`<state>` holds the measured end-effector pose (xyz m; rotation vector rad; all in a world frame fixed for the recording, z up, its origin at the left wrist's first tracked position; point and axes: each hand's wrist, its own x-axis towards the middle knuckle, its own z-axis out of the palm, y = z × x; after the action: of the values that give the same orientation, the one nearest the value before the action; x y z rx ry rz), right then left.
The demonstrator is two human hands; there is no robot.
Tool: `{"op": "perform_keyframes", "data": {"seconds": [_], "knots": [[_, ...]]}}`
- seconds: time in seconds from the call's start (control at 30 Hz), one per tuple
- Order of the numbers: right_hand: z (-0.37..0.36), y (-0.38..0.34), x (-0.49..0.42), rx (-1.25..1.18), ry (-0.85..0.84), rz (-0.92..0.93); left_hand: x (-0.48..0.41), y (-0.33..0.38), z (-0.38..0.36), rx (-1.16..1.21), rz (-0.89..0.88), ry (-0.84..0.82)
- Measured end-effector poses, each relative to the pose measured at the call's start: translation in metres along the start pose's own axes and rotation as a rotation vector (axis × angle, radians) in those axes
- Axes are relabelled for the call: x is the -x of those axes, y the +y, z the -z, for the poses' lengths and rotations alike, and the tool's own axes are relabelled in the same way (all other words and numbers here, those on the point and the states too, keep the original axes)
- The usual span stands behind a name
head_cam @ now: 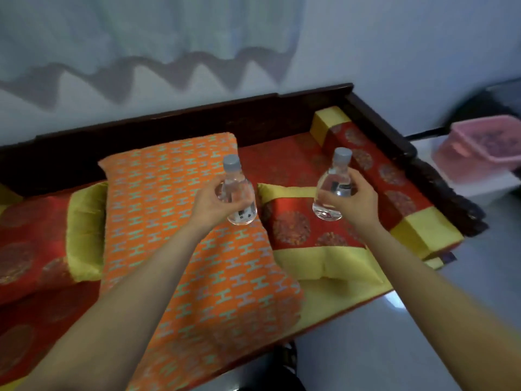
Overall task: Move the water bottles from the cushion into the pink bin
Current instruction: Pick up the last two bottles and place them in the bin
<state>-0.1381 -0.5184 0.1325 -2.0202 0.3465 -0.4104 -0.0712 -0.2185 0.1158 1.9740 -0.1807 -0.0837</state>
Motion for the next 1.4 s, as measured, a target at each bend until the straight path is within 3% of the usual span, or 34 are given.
{"op": "perform_keyframes", "data": {"seconds": [0.27, 0.67, 1.17, 1.4], "knots": [[0.185, 0.068, 0.003, 0.063, 0.304, -0.089, -0.019, 0.105, -0.157, -0.020, -0.107, -0.188], [0.451, 0.179, -0.026, 0.138, 0.463, -0.200, -0.037, 0.239, -0.432, -0.005, -0.181, -0.315], [0.617, 0.287, -0.130, 0.124, 0.564, -0.298, -0.129, 0.316, -0.671, -0.008, -0.227, -0.389], [0.669, 0.338, -0.229, 0.118, 0.496, -0.355, -0.193, 0.344, -0.751, -0.005, -0.178, -0.386]]}}
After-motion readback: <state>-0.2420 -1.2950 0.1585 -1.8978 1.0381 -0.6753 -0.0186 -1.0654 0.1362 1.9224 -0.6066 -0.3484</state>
